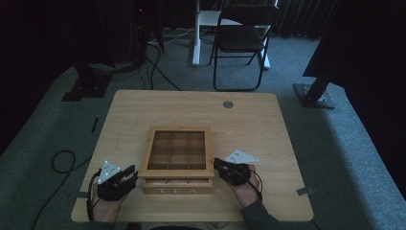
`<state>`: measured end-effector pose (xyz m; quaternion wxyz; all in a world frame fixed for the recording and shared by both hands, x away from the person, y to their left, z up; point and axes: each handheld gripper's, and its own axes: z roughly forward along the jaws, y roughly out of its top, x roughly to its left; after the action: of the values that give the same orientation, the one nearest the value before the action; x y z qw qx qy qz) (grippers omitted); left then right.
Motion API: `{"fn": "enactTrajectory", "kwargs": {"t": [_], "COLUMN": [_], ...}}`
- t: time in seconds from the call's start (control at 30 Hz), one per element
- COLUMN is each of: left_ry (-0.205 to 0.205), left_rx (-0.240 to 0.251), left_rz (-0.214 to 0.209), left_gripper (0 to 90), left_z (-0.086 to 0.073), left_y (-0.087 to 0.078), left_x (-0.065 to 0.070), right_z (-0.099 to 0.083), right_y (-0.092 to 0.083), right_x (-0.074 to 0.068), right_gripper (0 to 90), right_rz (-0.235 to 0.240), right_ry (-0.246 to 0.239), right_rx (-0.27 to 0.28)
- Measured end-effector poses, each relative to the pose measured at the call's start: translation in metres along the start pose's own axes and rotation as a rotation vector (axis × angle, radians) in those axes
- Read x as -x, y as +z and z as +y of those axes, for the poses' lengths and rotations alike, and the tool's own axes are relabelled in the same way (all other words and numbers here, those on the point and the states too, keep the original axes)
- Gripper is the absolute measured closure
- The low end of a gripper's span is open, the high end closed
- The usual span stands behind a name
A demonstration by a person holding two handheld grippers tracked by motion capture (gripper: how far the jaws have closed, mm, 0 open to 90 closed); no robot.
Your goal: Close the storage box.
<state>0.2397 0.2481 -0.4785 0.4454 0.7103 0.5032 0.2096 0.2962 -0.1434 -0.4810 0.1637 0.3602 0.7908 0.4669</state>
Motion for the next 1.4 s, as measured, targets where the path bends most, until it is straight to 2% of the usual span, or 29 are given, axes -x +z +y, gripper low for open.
{"fn": "enactTrajectory", "kwargs": {"t": [0.1, 0.23, 0.7, 0.77, 0.87, 1.03, 1.17, 1.23, 1.3, 1.4], "left_ry": [0.000, -0.007, -0.015, -0.015, -0.026, -0.046, -0.070, -0.082, -0.087, -0.092], "left_rx": [-0.009, -0.020, -0.031, -0.030, -0.025, -0.011, -0.003, -0.005, -0.003, -0.005], "left_rz": [0.006, 0.015, 0.021, 0.023, 0.028, 0.047, 0.067, 0.074, 0.080, 0.083], "left_gripper": [63.4, 64.2, 64.0, 63.6, 63.2, 61.2, 59.2, 58.8, 58.1, 57.8], "left_z": [-0.001, -0.004, -0.008, -0.008, -0.008, -0.010, -0.015, -0.017, -0.017, -0.018], "left_y": [0.000, 0.002, 0.003, 0.003, 0.002, 0.000, 0.000, 0.001, 0.001, 0.001], "left_x": [0.000, -0.001, -0.003, -0.003, -0.005, -0.010, -0.016, -0.019, -0.020, -0.021], "right_z": [-0.002, -0.004, -0.016, -0.017, -0.015, -0.019, -0.023, -0.026, -0.031, -0.034], "right_y": [-0.001, -0.002, 0.008, 0.009, 0.007, 0.009, 0.011, 0.013, 0.015, 0.015], "right_x": [-0.001, -0.004, -0.004, -0.002, 0.004, 0.011, 0.022, 0.031, 0.042, 0.054], "right_gripper": [78.7, 78.4, 78.4, 76.3, 71.3, 67.1, 56.6, 51.0, 49.8, 48.1], "right_rz": [-0.002, -0.029, -0.029, -0.036, -0.014, -0.034, -0.086, -0.102, -0.126, -0.185], "right_ry": [0.003, -0.024, -0.015, -0.015, 0.014, 0.031, 0.017, 0.043, 0.068, 0.070], "right_rx": [-0.004, -0.020, -0.091, -0.096, -0.078, -0.090, -0.109, -0.134, -0.160, -0.176]}}
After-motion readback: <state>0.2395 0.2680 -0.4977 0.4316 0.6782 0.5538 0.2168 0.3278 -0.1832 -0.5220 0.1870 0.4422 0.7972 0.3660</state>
